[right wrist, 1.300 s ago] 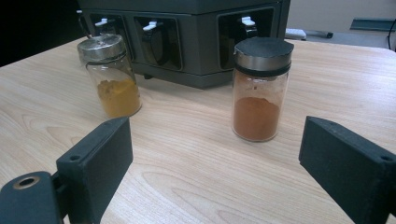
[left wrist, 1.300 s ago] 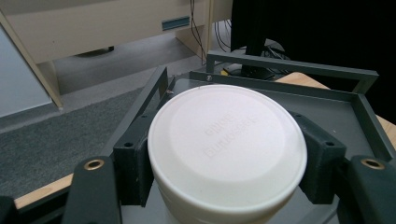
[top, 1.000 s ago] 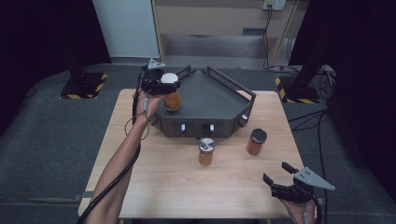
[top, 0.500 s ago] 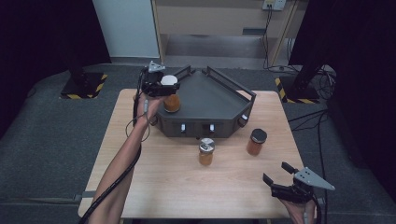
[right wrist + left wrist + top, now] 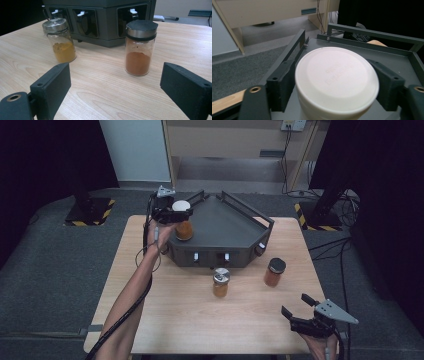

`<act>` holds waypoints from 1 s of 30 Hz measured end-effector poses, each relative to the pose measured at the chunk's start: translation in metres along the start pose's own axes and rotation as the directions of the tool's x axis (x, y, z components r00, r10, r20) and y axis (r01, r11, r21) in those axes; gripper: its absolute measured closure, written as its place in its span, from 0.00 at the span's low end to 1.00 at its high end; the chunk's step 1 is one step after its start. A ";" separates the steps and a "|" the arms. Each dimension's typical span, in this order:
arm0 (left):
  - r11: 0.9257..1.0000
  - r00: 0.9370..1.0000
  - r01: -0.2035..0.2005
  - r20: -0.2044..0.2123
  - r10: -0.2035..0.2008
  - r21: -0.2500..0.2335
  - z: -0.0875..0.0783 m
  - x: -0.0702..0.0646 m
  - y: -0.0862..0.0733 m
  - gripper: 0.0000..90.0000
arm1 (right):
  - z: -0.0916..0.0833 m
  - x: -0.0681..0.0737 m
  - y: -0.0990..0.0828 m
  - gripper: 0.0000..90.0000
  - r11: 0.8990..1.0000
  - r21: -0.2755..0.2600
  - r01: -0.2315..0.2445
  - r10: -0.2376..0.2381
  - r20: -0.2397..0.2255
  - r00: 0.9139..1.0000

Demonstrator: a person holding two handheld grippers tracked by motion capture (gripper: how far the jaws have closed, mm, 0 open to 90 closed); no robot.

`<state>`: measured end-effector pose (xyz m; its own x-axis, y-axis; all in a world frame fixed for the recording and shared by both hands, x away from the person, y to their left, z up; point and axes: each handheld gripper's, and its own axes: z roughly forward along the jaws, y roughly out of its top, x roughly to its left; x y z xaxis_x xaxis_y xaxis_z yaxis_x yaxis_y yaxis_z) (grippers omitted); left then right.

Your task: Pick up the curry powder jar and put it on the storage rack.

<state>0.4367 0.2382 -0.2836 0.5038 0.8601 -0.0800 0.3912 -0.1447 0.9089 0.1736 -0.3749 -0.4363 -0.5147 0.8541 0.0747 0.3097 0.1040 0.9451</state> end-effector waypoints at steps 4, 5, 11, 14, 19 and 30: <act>1.000 1.000 0.013 0.008 -0.012 -0.029 -0.004 0.003 -0.002 0.17 | 0.000 0.000 0.000 0.11 1.000 0.002 0.000 0.000 -0.001 1.000; 0.999 1.000 0.015 0.006 -0.015 -0.032 -0.005 0.002 -0.001 0.15 | 0.000 0.000 0.000 0.11 1.000 0.002 0.001 -0.001 -0.001 1.000; 0.997 1.000 0.011 0.007 -0.010 -0.071 -0.021 0.003 0.003 0.08 | 0.000 0.000 0.000 0.11 1.000 0.002 0.006 -0.006 0.000 1.000; 0.997 1.000 0.004 0.015 -0.003 -0.082 -0.029 0.004 0.005 0.08 | 0.000 0.000 0.000 0.11 1.000 0.002 0.006 -0.006 0.001 1.000; 0.995 1.000 -0.010 0.026 0.013 -0.095 -0.042 0.004 0.006 0.08 | 0.000 0.001 0.000 0.11 1.000 0.002 0.005 -0.005 0.001 1.000; 0.992 0.997 -0.034 0.069 0.042 -0.121 -0.068 0.001 0.000 0.08 | 0.001 0.001 0.001 0.11 1.000 0.003 0.007 -0.007 0.001 1.000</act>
<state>0.3852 0.2726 -0.2557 0.5716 0.8176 -0.0693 0.2777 -0.1133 0.9540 0.1738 -0.3735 -0.4359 -0.5159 0.8539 0.0680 0.3088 0.1114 0.9446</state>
